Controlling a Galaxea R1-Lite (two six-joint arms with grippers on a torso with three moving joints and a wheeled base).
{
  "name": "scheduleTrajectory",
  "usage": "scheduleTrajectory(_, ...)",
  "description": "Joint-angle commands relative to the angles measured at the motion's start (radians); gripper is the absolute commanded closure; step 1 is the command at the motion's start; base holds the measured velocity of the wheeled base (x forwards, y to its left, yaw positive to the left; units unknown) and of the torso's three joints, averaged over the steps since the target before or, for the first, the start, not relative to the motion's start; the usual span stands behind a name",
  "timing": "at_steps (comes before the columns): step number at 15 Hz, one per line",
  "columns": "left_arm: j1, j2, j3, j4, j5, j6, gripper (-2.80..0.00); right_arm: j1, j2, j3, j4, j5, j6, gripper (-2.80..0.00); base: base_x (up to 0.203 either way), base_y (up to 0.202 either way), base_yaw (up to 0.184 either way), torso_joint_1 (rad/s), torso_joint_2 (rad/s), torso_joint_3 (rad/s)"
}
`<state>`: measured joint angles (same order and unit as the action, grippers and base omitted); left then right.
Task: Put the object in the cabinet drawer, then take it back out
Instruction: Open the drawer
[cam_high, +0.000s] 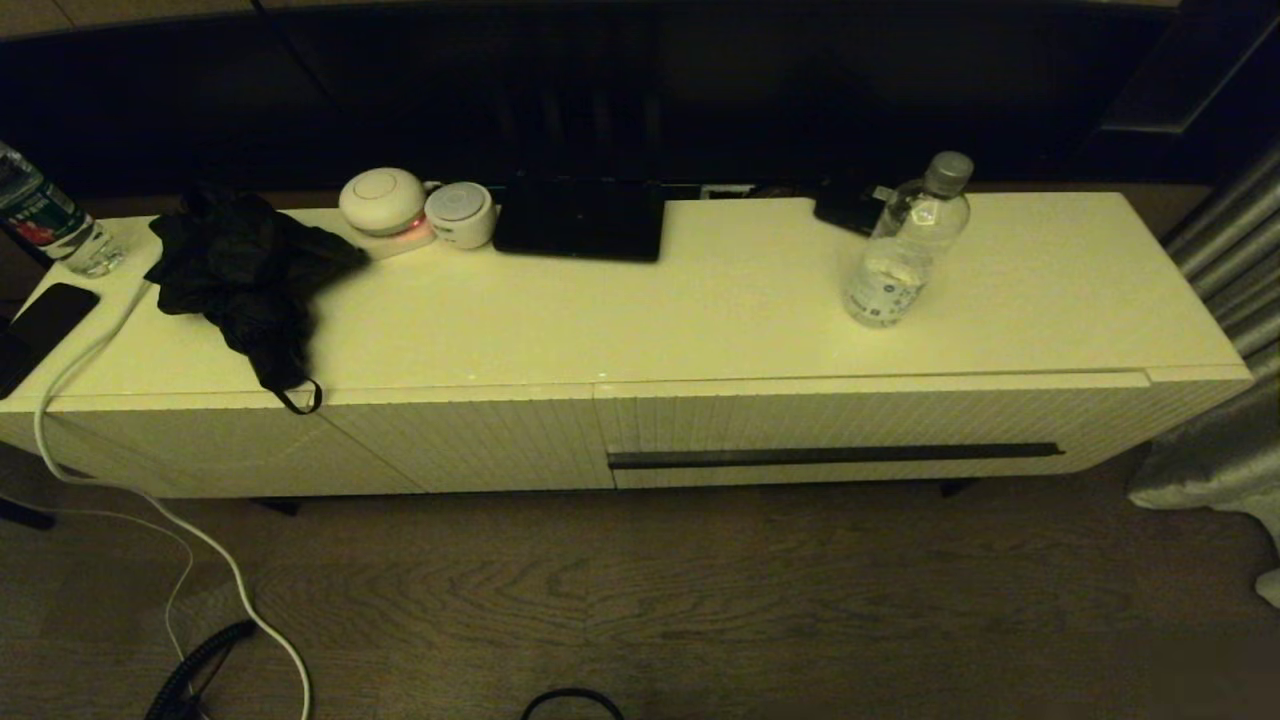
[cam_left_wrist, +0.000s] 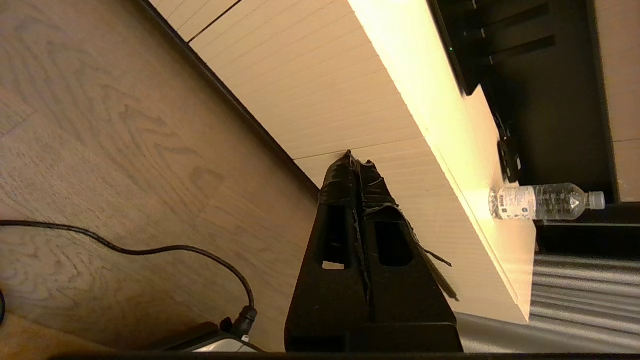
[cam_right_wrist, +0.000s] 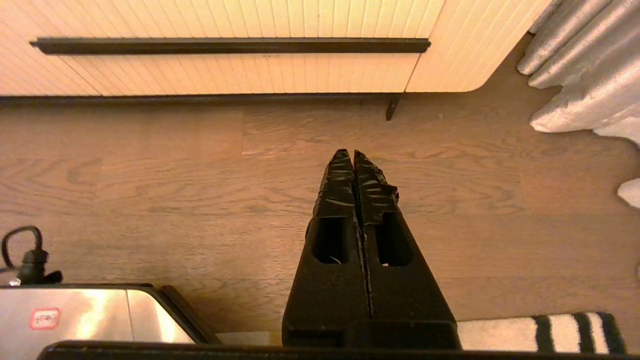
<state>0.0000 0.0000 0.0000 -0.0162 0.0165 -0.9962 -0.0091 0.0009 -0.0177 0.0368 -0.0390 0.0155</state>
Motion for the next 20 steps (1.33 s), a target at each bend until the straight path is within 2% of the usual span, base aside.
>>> scheduleTrajectory(1, 0.0, -0.002, 0.0, -0.001, 0.0, -0.006, 0.0, 0.0, -0.002, -0.001, -0.002, 0.005, -0.024, 0.0, 0.0, 0.0, 0.0, 0.0, 0.0, 0.0)
scheduleTrajectory(3, 0.0, -0.002, 0.0, -0.001, 0.0, -0.006, 0.0, 0.0, 0.001, -0.061, 0.007, -0.002, -0.04, 0.0, 0.0, 0.0, 0.0, 0.0, 0.0, 0.0)
scheduleTrajectory(4, 0.0, -0.002, 0.0, -0.001, 0.0, -0.006, 0.0, 0.0, 0.015, -0.137, 0.026, 0.0, -0.043, 0.0, 0.0, 0.0, 0.0, 0.0, 0.0, 0.0)
scheduleTrajectory(8, 0.0, -0.002, 0.0, -0.001, 0.0, -0.006, 0.0, 0.025, 0.274, -0.558, 0.113, 0.007, -0.059, 0.0, 0.0, 0.0, 0.0, 0.0, 0.0, 0.0)
scheduleTrajectory(10, 0.0, -0.002, 0.0, -0.001, 0.0, -0.006, 0.0, 0.053, 0.413, -0.704, 0.175, 0.029, -0.139, 0.0, 0.0, 0.0, 0.0, 0.0, 0.0, 0.0)
scheduleTrajectory(13, 0.0, -0.002, 0.0, -0.001, 0.0, -0.006, 0.0, 0.067, 0.587, -0.784, 0.266, 0.124, -0.362, 0.0, 0.0, 0.0, 0.0, 0.0, 0.0, 0.0)
scheduleTrajectory(16, 0.0, -0.002, 0.001, -0.001, 0.0, -0.006, 0.0, 0.074, 0.757, -0.838, 0.337, 0.148, -0.621, 0.0, 0.0, 0.0, 0.0, 0.0, 0.0, 0.0)
scheduleTrajectory(20, 0.0, -0.002, 0.0, -0.001, 0.0, -0.006, 0.0, 0.08, 0.934, -0.872, 0.357, 0.144, -1.077, 0.0, 0.0, 0.0, 0.0, 0.0, 0.0, 0.0)
